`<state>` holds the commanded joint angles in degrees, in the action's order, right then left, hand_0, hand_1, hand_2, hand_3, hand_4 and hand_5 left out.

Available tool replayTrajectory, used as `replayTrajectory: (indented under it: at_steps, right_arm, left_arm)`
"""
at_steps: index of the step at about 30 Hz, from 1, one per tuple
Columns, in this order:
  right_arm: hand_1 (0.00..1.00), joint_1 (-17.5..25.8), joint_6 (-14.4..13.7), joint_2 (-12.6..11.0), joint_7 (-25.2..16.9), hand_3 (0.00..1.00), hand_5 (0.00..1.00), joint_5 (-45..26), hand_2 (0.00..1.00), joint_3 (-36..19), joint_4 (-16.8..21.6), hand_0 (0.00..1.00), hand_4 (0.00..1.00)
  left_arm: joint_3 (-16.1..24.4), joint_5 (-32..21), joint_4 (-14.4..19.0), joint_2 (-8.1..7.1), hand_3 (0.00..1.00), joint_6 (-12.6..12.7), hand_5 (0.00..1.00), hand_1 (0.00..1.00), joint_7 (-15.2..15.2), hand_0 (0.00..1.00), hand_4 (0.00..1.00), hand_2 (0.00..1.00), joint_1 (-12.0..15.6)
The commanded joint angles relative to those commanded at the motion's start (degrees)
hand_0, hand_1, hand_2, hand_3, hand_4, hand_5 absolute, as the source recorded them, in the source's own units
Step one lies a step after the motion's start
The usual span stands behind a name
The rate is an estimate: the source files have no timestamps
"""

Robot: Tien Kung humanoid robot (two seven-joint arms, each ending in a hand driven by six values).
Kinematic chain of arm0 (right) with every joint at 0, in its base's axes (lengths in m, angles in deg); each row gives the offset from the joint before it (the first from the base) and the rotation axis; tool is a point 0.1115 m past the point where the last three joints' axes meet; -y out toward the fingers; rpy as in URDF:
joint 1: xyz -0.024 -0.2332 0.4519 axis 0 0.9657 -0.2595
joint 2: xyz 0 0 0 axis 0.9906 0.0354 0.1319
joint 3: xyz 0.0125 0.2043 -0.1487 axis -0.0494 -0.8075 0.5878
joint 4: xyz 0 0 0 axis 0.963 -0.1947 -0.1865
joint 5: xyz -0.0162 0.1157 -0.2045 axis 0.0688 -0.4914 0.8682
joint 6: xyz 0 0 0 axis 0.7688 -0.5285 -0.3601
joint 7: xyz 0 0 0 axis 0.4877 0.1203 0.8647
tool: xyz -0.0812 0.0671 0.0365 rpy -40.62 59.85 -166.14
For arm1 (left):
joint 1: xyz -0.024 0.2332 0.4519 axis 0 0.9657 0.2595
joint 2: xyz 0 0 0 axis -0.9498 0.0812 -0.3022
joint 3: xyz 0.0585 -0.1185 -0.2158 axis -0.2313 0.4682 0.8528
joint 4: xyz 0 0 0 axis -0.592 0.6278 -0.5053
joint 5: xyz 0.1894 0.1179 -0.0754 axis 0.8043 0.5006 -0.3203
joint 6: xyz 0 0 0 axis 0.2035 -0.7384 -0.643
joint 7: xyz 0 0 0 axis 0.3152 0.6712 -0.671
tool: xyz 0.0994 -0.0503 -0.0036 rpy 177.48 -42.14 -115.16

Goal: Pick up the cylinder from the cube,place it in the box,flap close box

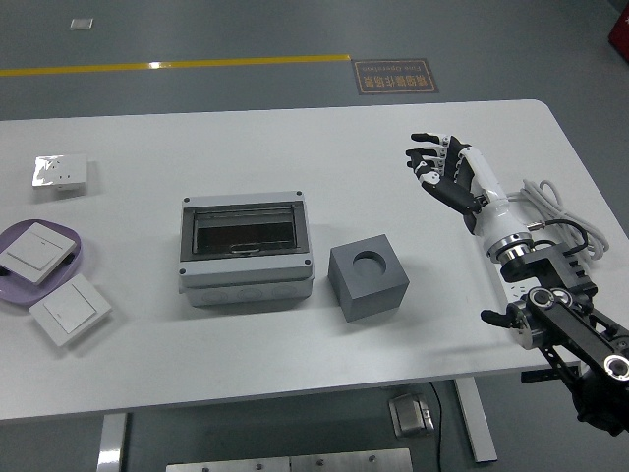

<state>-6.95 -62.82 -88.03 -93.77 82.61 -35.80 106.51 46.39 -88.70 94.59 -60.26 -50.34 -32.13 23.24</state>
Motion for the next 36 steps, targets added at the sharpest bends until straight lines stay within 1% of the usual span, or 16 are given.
replayTrajectory:
  at_steps: [4,5,8,12,17,21,24,28,29,36]
  right_arm:
    - [0.663,1.2,-0.1,0.7,-0.3,0.698,0.227,0.6,0.688,0.6,-0.7,0.651,0.737]
    - [0.665,1.4,-0.2,0.8,-0.2,0.707,0.243,0.9,0.687,0.5,-0.7,0.655,0.783]
    - [0.665,1.8,-0.5,0.9,-0.3,0.707,0.243,1.7,0.687,-0.3,-0.5,0.655,0.783]
    - [0.664,2.3,-0.8,0.2,-0.4,0.709,0.240,1.5,0.683,-1.2,-0.5,0.655,0.790]
    - [0.658,2.6,-1.3,0.1,-1.4,0.700,0.242,-0.6,0.679,-1.3,-0.7,0.645,0.790]
    - [0.658,2.5,-3.5,0.5,-4.7,0.700,0.242,-4.7,0.679,-0.8,-1.9,0.645,0.790]
    - [0.656,2.4,-4.4,0.9,-6.3,0.693,0.246,-6.9,0.675,-0.7,-2.6,0.643,0.789]
    - [0.656,2.2,-4.6,1.0,-6.6,0.693,0.246,-7.2,0.675,-1.2,-2.3,0.643,0.789]
    - [0.652,2.2,-4.5,1.0,-6.5,0.765,0.257,-7.1,0.661,-1.4,-2.2,0.639,0.788]
    - [0.658,2.3,-4.1,0.5,-5.5,0.769,0.251,-6.0,0.649,-2.3,-1.3,0.640,0.787]
  left_arm:
    - [1.0,0.2,0.1,-0.39,0.662,0.1,0.230,0.642,0.0,0.614,0.737,0.628,1.1]
    - [1.2,0.4,0.1,-0.44,0.662,0.0,0.231,0.642,0.0,0.614,0.737,0.628,1.2]
    - [1.5,0.5,0.0,-0.54,0.662,0.1,0.231,0.642,0.0,0.614,0.737,0.628,1.6]
    - [2.4,0.3,-0.1,-0.53,0.662,0.1,0.231,0.641,0.0,0.614,0.737,0.628,2.5]
    - [3.6,0.4,-0.1,-0.87,0.663,0.1,0.231,0.642,-0.1,0.614,0.737,0.628,3.3]
    - [4.3,0.9,-0.1,-1.01,0.663,0.1,0.231,0.642,0.0,0.614,0.737,0.628,3.2]
    - [4.4,1.4,-0.1,-0.93,0.663,0.1,0.231,0.642,0.0,0.614,0.736,0.628,3.0]
    - [4.6,2.0,0.0,-0.91,0.663,0.1,0.231,0.642,0.0,0.614,0.736,0.628,2.6]
    - [4.7,2.2,0.0,-0.96,0.663,0.1,0.230,0.642,0.0,0.614,0.736,0.628,2.5]
    - [4.9,2.6,0.0,-1.18,0.663,0.1,0.229,0.642,0.0,0.614,0.736,0.627,1.8]
